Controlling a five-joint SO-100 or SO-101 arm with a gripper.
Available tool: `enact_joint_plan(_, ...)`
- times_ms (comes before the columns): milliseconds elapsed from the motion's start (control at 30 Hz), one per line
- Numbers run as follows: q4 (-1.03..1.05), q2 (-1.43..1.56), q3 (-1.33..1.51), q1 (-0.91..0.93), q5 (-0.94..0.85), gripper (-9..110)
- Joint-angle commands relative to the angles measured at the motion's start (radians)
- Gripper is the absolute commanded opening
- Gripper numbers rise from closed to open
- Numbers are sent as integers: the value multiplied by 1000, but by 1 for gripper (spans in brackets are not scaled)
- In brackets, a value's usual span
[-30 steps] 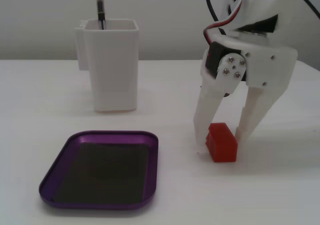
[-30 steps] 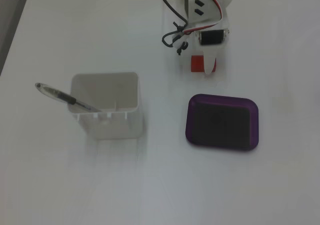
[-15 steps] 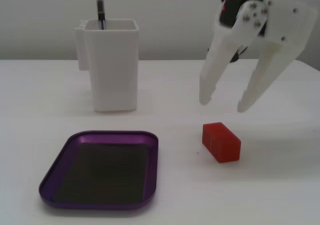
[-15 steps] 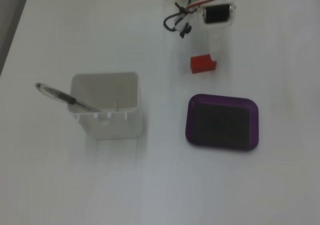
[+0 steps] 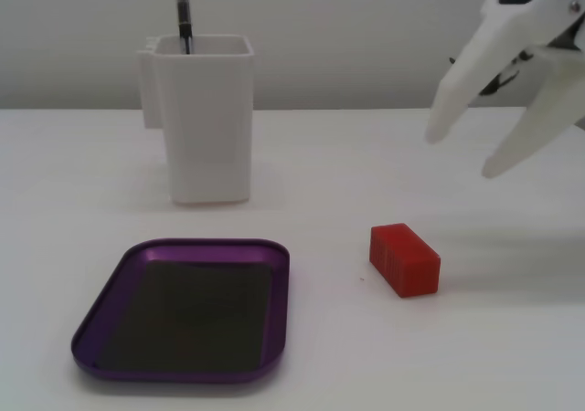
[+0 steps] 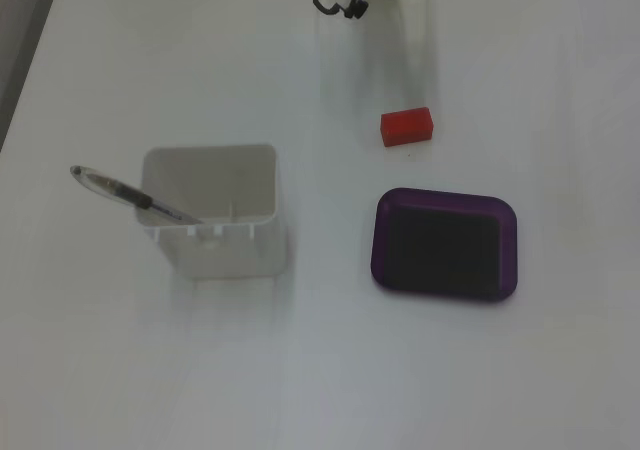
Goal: Remove the cube from the box.
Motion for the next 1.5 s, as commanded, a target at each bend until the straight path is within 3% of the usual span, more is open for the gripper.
enact_joint_plan(0,-35,253,138,-3,-3,15)
enact_joint_plan(233,-18,589,408,-2,5,15)
enact_joint_plan(767,-17,545,523,0,3,14)
enact_joint_plan(933,-3,545,520,0,-2,-1)
enact_joint_plan(1467,8,545,518,-5,-3,0)
